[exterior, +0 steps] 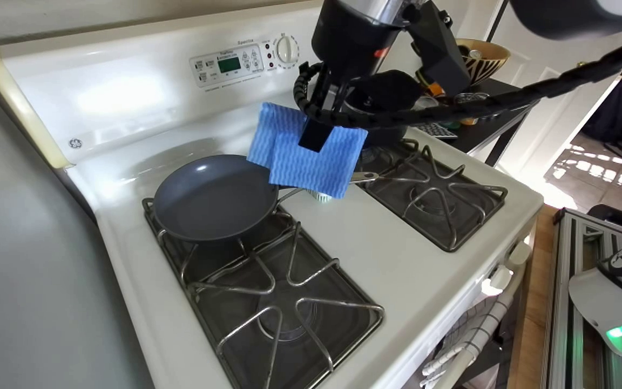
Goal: Move the pan backwards then use the blue fabric to wipe the pan.
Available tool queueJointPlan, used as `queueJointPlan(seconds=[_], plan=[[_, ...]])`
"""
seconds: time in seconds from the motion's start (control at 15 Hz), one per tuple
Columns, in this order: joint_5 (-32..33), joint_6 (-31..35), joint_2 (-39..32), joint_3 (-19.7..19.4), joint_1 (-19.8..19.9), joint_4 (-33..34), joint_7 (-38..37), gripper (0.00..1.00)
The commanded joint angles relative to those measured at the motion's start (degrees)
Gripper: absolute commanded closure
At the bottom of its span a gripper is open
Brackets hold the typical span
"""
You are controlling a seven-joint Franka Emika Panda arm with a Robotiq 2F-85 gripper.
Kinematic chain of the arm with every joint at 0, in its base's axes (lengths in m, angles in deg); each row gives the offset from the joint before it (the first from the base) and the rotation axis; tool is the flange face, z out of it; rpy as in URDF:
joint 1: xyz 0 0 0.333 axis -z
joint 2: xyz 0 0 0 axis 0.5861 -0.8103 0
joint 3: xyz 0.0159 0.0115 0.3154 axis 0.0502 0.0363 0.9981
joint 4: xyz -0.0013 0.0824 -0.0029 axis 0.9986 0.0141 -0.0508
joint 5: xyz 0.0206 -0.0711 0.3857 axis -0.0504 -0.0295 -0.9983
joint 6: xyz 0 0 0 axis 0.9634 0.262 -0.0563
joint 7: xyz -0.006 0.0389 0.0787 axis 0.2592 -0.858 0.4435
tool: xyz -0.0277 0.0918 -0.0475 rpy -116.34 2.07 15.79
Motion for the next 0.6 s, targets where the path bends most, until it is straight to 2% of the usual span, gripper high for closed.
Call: queueJointPlan(seconds=[0.0,0.27,0.53], plan=[[1.25,1.72,-2.68,-0.52,0.82,2.25,-1.34,1.00],[2.61,6.55,-9.64,-1.08,1.68,7.73,-2.46,1.00],[2.30,7.80,-18.44,-1.64,0.41,14.57,-2.65,1.00]])
